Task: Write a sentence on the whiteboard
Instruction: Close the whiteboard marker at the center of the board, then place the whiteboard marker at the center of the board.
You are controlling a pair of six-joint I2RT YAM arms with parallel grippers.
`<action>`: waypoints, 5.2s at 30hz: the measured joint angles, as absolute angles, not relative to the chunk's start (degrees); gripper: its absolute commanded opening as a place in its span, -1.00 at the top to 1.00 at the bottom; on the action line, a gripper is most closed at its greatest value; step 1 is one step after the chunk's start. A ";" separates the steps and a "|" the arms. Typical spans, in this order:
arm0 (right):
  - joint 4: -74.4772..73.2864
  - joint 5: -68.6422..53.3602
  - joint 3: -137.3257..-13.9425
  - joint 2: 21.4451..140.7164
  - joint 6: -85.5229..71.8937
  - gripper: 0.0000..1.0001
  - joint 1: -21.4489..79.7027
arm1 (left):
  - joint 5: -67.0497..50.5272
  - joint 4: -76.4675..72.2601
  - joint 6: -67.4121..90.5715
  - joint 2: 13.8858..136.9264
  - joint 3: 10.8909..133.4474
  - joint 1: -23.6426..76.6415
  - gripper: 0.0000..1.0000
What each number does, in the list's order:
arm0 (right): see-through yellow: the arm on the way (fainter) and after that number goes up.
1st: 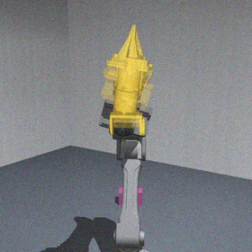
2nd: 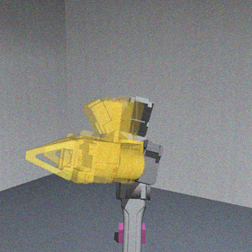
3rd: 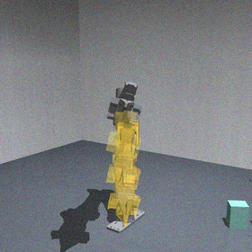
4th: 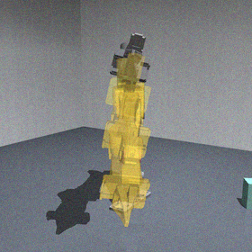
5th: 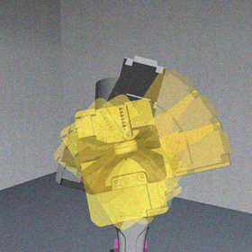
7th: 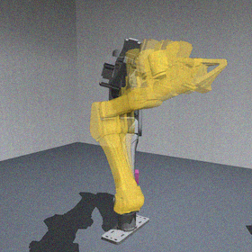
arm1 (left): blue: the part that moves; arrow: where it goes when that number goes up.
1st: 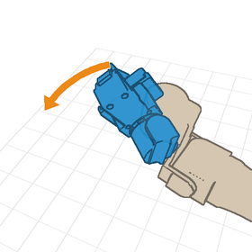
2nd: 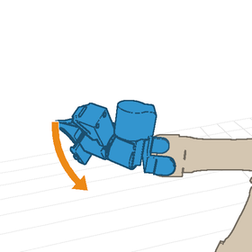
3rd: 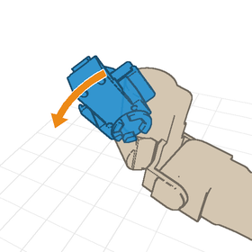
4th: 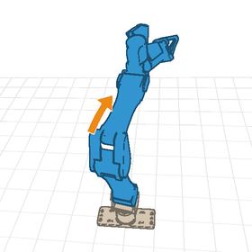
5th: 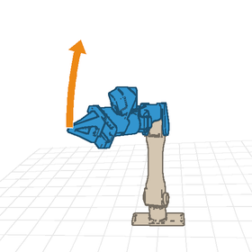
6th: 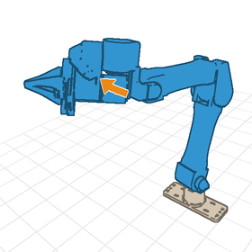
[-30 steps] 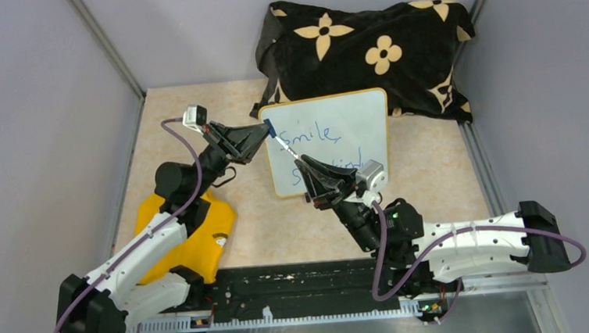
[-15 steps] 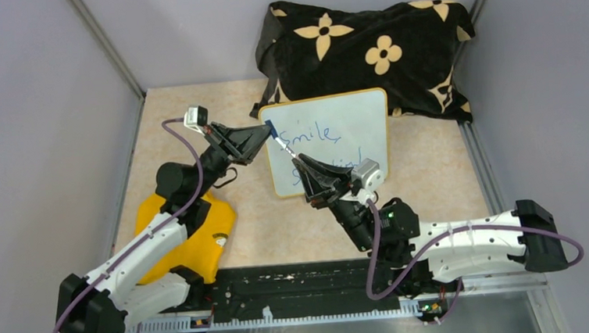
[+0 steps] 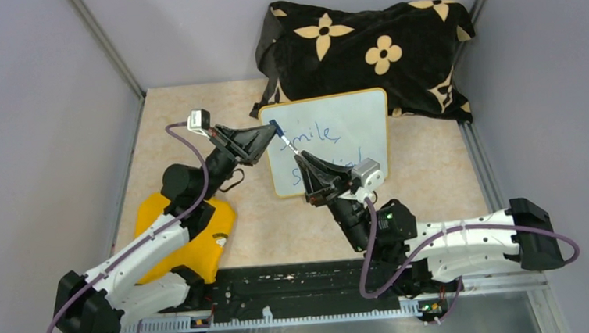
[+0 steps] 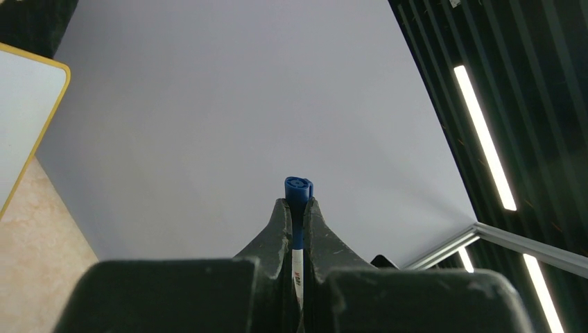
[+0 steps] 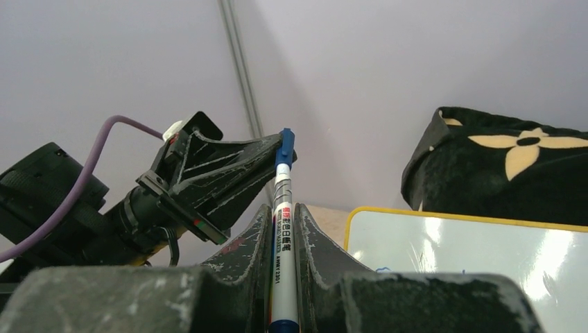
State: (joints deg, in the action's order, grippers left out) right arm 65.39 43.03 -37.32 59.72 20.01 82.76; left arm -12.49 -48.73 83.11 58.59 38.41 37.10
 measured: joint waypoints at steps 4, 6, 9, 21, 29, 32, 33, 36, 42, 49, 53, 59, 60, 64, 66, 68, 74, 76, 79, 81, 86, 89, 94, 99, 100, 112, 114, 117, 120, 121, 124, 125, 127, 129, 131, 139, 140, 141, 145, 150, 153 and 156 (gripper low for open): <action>67.79 44.53 -37.32 60.69 20.99 1.00 82.76 | -8.12 -48.23 80.40 58.46 38.44 39.77 1.00; 68.75 45.17 -37.32 60.97 21.47 1.00 82.78 | -6.20 -48.07 79.33 58.46 38.44 41.01 1.00; 70.22 46.04 -37.30 61.39 22.06 1.00 83.02 | -3.44 -48.01 78.08 58.46 38.44 42.89 1.00; 73.03 48.64 -37.30 62.04 23.31 1.00 83.40 | 1.52 -48.42 76.58 60.14 39.16 46.46 1.00; 74.04 49.67 -37.30 62.04 23.83 1.00 83.48 | 3.46 -48.38 75.72 60.80 39.70 47.83 1.00; 74.17 49.95 -37.30 62.04 24.03 1.00 83.53 | 4.60 -48.01 74.65 60.86 40.01 48.49 1.00; 74.24 50.09 -37.30 62.04 24.08 1.00 83.53 | 4.95 -47.79 74.22 60.86 40.21 48.69 1.00; 74.56 50.37 -37.32 62.06 24.29 1.00 83.53 | 6.37 -47.00 72.42 60.86 40.73 49.56 1.00; 74.59 51.29 -37.71 62.52 24.45 1.00 83.53 | 8.58 -45.01 68.97 60.66 41.78 50.72 1.00; 74.59 51.57 -38.04 62.74 24.47 1.00 83.59 | 9.67 -44.40 66.65 60.62 42.52 51.48 1.00; 75.00 52.01 -38.04 62.98 24.95 1.00 83.83 | 10.24 -44.49 65.71 60.62 42.52 52.05 1.00; 75.92 52.58 -38.15 63.77 26.15 1.00 84.01 | 10.94 -44.71 64.95 60.71 42.52 53.43 1.00; 76.01 52.62 -38.26 63.94 26.57 1.00 84.14 | 10.96 -44.97 64.86 60.75 42.52 53.67 1.00; 76.77 52.71 -38.33 64.25 27.49 1.00 84.33 | 11.33 -45.52 64.51 60.75 42.52 53.95 1.00; 76.86 52.71 -38.33 64.25 27.77 1.00 84.38 | 11.40 -45.60 64.36 60.75 42.52 54.02 1.00; 76.90 52.66 -38.33 64.25 27.94 1.00 84.38 | 11.44 -45.65 64.12 60.66 42.52 54.02 1.00; 76.60 51.53 -38.33 64.25 27.92 1.00 84.55 | 12.82 -46.00 63.35 59.37 41.58 54.59 0.81; 76.14 51.00 -38.30 64.23 27.88 1.00 84.64 | 13.56 -46.41 63.31 58.57 40.77 54.87 0.50; 75.40 50.15 -38.33 64.07 27.86 1.00 84.44 | 12.99 -46.28 63.11 57.28 39.55 55.46 0.06; 75.33 50.48 -38.30 63.46 27.81 1.00 83.59 | 11.00 -45.89 62.89 56.60 38.44 57.49 -0.19; 74.83 50.33 -38.30 61.08 26.81 1.00 83.37 | 9.43 -44.64 61.87 55.46 37.17 58.74 -0.63; 73.03 49.30 -38.28 59.68 25.54 1.00 83.37 | 9.69 -44.10 60.42 54.11 37.01 58.74 -0.80; 66.59 44.77 -37.98 55.70 21.54 1.00 83.37 | 11.31 -42.19 55.29 51.22 37.41 58.13 -0.83; 61.39 40.49 -36.80 51.68 17.69 1.00 83.37 | 11.77 -36.56 47.51 51.99 43.57 57.17 -0.78; 60.36 39.88 -36.67 51.22 17.26 1.00 83.37 | 11.75 -35.53 46.41 52.45 45.19 57.01 -0.76; 54.78 36.91 -35.27 49.60 14.11 1.00 83.37 | 7.70 -33.23 40.93 55.83 50.94 54.50 -0.26; 54.72 36.73 -35.27 49.60 13.89 1.00 83.37 | 6.79 -32.84 41.36 56.27 50.92 53.98 -0.17; 54.65 36.71 -35.27 49.60 13.85 1.00 83.37 | 5.48 -32.84 42.89 56.36 50.70 53.19 -0.12; 54.83 36.75 -35.24 49.60 13.87 1.00 83.37 | 4.19 -33.30 45.06 56.25 49.67 52.64 -0.12; 54.85 36.80 -35.24 49.56 13.87 1.00 83.37 | 3.77 -33.39 45.65 56.25 49.25 52.53 -0.13; 55.22 37.06 -35.14 49.47 13.89 1.00 83.37 | 2.39 -33.43 48.01 56.25 48.12 52.21 -0.11; 55.44 37.26 -34.94 49.45 13.89 1.00 83.37 | 1.78 -33.47 48.69 56.25 47.81 52.07 -0.10; 55.81 37.76 -34.41 49.39 13.91 1.00 83.37 | 0.60 -33.85 50.00 56.25 47.24 51.90 -0.05; 56.07 38.15 -34.13 49.36 13.91 1.00 83.37 | -0.47 -34.68 51.13 56.25 46.57 51.66 0.00; 56.21 38.41 -34.13 49.34 13.91 1.00 83.37 | -1.19 -35.20 51.86 56.25 46.22 51.59 0.09; 56.66 39.22 -34.13 49.23 13.91 1.00 83.37 | -2.52 -36.51 52.71 56.25 46.13 51.59 0.50; 56.73 39.24 -34.13 49.23 13.89 1.00 83.37 | -2.59 -36.58 52.82 56.25 46.06 51.59 0.57; 56.75 39.24 -34.13 49.23 13.89 1.00 83.37 | -2.59 -36.97 53.06 56.25 45.89 51.59 0.71; 56.53 39.18 -34.11 49.28 13.89 1.00 83.37 | -2.94 -38.70 54.72 56.25 45.50 51.59 1.00; 56.77 39.72 -34.11 49.54 14.06 1.00 83.40 | -4.73 -40.71 56.42 57.65 45.50 51.31 1.00; 57.49 40.86 -34.04 49.89 14.92 1.00 83.40 | -6.33 -43.22 57.78 59.57 45.52 50.74 1.00; 58.24 42.41 -33.98 50.39 15.77 1.00 83.40 | -7.11 -45.10 59.44 61.32 45.52 50.37 1.00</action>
State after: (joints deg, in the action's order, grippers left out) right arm 58.24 42.41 -33.98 50.39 15.77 83.40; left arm -7.11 -45.10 59.44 61.32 45.52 50.37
